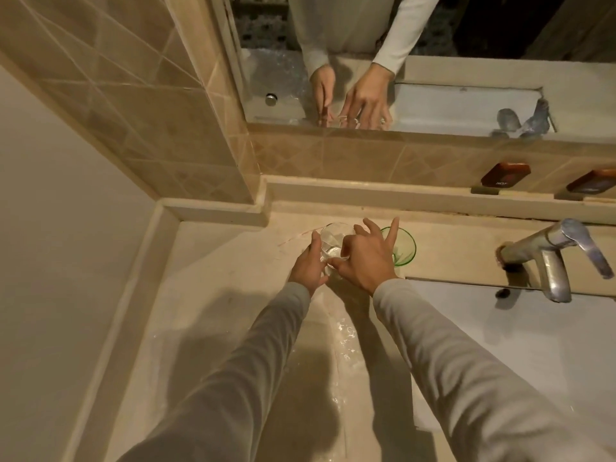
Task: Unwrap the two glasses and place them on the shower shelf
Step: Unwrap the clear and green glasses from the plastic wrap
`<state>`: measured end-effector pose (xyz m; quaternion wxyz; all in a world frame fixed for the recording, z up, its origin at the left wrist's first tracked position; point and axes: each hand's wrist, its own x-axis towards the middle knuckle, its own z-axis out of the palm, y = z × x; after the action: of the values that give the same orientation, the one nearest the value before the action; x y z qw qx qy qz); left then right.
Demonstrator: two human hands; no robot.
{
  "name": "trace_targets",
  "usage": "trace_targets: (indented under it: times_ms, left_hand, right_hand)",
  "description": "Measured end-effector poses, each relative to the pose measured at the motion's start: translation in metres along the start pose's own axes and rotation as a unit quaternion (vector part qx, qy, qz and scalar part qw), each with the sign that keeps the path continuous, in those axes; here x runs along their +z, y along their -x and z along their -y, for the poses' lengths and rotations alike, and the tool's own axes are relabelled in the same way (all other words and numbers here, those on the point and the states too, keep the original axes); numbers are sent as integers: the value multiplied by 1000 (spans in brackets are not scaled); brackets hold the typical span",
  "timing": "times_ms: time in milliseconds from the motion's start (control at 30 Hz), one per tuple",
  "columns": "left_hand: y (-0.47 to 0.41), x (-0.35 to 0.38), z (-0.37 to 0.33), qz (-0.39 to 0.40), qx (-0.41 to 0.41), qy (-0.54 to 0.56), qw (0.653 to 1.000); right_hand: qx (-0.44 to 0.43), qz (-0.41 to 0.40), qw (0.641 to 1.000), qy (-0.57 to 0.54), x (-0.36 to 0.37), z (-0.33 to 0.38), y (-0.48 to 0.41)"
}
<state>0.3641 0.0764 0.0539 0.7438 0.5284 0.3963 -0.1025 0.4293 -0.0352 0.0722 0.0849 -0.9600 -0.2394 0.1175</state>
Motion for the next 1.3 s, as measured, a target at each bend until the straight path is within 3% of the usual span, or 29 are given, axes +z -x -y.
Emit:
trace_targets:
  times_ms: [334,434,534,634,700,800,934,1067,1234,1301]
  left_hand:
    - [-3,2,6,12,22,-39,999]
    - [1,-2,10,17,36,-130,991]
    - [6,-24,19,-3,85,-251,964]
    - [10,-70,33,23,117,-450,885]
    - [12,-102,40,42,109,-548,828]
    - [18,-131,47,48,95,-614,782]
    - [34,-139,60,30,118,-604,788]
    - [54,-136,70,34,145,-652,743]
    - [81,-145,76,37,159,-592,789]
    - [87,-155,80,53,165,-622,763]
  right_hand:
    - [16,-5,1000,-18,11,-6,4]
    - [16,-9,1000,-18,16,-7,10]
    - [12,-42,998,-35,18,-6,27]
    - [24,-166,976,-138,25,-4,63]
    - [60,-209,956,-198,36,-4,97]
    - [143,-169,941,-255,65,-10,150]
    - [245,-139,916,-285,102,-11,212]
    - [335,-135,891,-273,121,2,263]
    - [411,-141,841,-322,123,29,313]
    - [425,-132,834,-325,124,47,328]
